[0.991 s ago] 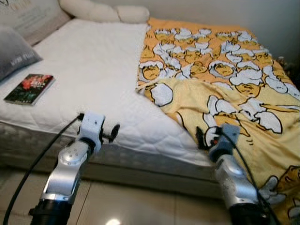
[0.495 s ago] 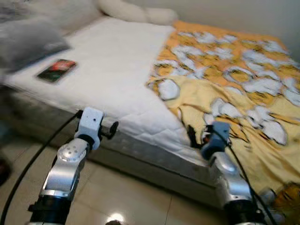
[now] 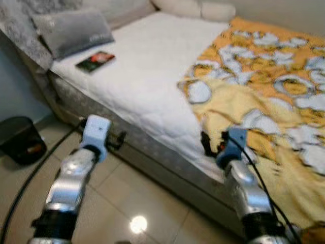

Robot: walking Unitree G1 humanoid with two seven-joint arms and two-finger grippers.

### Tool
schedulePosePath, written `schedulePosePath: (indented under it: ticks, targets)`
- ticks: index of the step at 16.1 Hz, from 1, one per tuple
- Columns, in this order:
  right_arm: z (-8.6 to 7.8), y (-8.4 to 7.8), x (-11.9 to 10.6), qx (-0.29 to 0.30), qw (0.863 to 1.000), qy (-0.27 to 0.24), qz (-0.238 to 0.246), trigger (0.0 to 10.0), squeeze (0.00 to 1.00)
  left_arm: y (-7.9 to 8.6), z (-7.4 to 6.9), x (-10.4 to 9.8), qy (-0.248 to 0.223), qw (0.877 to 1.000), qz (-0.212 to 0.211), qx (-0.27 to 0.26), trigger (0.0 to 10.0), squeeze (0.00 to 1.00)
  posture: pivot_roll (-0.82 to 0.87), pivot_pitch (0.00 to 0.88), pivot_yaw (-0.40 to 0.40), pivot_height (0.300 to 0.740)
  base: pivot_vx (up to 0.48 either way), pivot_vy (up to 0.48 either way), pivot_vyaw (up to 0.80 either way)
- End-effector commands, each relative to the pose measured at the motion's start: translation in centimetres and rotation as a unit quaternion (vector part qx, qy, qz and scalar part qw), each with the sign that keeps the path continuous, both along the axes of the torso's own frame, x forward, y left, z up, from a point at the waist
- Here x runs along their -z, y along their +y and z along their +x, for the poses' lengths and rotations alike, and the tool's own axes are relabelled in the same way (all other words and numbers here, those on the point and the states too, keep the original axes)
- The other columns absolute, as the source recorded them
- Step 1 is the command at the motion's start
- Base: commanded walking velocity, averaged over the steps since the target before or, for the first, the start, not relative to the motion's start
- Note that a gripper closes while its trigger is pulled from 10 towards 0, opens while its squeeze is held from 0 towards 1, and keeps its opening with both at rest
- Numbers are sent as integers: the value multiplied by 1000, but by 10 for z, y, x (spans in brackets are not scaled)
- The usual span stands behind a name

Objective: Clean up the room

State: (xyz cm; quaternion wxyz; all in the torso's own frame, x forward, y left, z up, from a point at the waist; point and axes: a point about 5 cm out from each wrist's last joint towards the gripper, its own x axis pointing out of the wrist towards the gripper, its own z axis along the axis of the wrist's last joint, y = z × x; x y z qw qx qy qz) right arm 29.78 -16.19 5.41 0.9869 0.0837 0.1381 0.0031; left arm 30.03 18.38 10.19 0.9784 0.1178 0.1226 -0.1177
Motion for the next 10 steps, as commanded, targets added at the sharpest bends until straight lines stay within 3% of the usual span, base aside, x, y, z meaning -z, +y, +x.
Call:
schedulePosePath:
  ticks: [1, 6, 10]
  targets:
    - [0, -4, 0, 11, 1000, 0, 1, 10000, 1000, 0, 1, -5, -9, 1000, 10, 5, 10000, 0, 32, 0, -16, 740, 0, -341, 0]
    - [0, 0, 1, -3, 1000, -1, 2, 10000, 1000, 1, 2, -5, -12, 1000, 12, 5, 10000, 0, 32, 0, -19, 740, 0, -337, 0]
    - [-1, 2, 1, -10, 1000, -1, 0, 10000, 1000, 0, 2, -4, -13, 1000, 13, 8, 10000, 0, 32, 0, -20, 740, 0, -340, 734]
